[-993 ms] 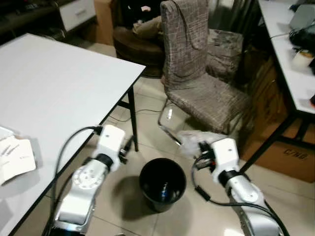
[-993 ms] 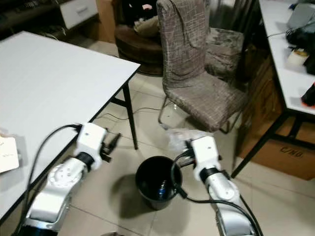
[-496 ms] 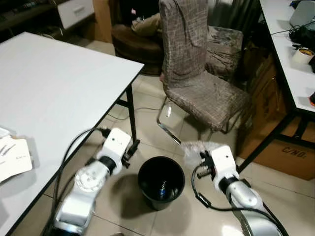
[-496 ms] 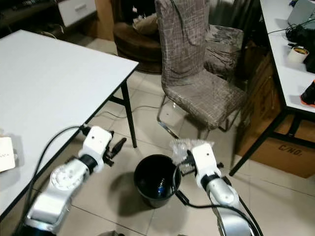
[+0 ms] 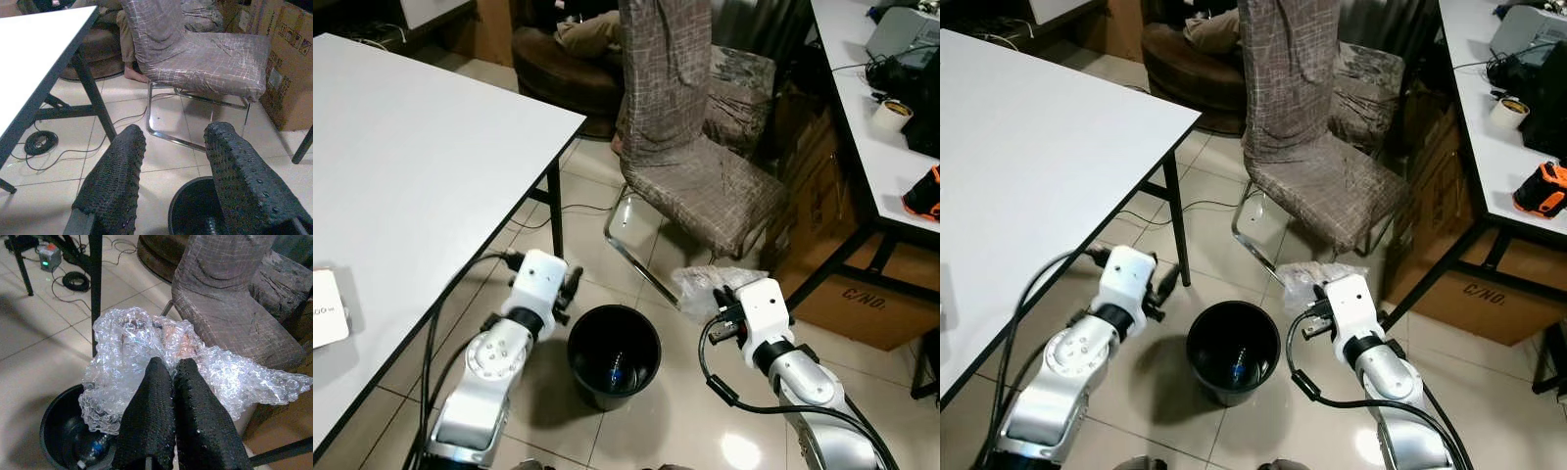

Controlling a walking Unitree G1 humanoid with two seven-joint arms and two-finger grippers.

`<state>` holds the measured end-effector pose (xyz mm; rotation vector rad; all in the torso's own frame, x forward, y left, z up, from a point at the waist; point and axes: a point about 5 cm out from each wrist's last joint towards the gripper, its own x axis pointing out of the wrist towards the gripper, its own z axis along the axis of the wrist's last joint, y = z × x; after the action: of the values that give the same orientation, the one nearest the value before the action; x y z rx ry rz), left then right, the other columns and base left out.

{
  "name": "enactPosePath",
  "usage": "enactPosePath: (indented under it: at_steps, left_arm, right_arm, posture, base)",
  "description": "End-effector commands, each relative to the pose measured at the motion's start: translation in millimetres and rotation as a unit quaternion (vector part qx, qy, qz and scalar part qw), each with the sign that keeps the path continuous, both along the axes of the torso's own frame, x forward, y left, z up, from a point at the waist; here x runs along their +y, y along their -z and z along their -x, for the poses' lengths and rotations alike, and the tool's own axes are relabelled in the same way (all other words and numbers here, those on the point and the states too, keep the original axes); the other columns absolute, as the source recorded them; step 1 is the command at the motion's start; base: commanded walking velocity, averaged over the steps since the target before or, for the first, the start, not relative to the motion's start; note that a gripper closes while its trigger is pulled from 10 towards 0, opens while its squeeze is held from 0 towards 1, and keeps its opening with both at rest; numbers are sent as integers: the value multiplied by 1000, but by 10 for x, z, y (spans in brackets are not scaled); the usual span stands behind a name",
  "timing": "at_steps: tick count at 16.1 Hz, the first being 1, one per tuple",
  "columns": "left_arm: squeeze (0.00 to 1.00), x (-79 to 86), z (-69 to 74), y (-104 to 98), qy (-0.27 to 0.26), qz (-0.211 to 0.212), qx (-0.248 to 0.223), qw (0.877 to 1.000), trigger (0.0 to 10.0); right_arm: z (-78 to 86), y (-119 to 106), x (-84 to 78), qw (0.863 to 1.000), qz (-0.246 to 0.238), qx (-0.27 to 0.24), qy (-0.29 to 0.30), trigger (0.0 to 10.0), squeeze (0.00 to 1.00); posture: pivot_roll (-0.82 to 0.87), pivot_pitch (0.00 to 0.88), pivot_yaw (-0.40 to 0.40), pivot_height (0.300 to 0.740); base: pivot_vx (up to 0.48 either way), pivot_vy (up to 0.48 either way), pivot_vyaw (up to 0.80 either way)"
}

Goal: Picking trash to rubbish bin

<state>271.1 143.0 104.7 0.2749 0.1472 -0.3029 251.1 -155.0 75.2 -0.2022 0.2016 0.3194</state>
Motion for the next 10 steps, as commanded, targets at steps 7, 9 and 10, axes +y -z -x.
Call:
enactPosePath:
  at_steps: [7,9,10]
  left_arm:
    - [0,93,83,-31,50,-7,17,999,10000]
    - [0,89,106,-32,45,-4,17,999,10000]
    - [0,89,123,-17,38,-1,19,999,10000]
  right_arm:
    - [-279,11,-15,1000,-5,-6,19,10000,0]
    - [-292,-14,5,1000,-7,-10,12,10000,0]
    - [-280,-9,16,1000,-2,-11,5,10000,0]
  posture:
    - [-27,212,-62,740]
    - [-28,229,-67,740]
    - [-33,232,-74,740]
  base:
    - [0,0,0]
    - [0,0,0]
    - [0,0,0]
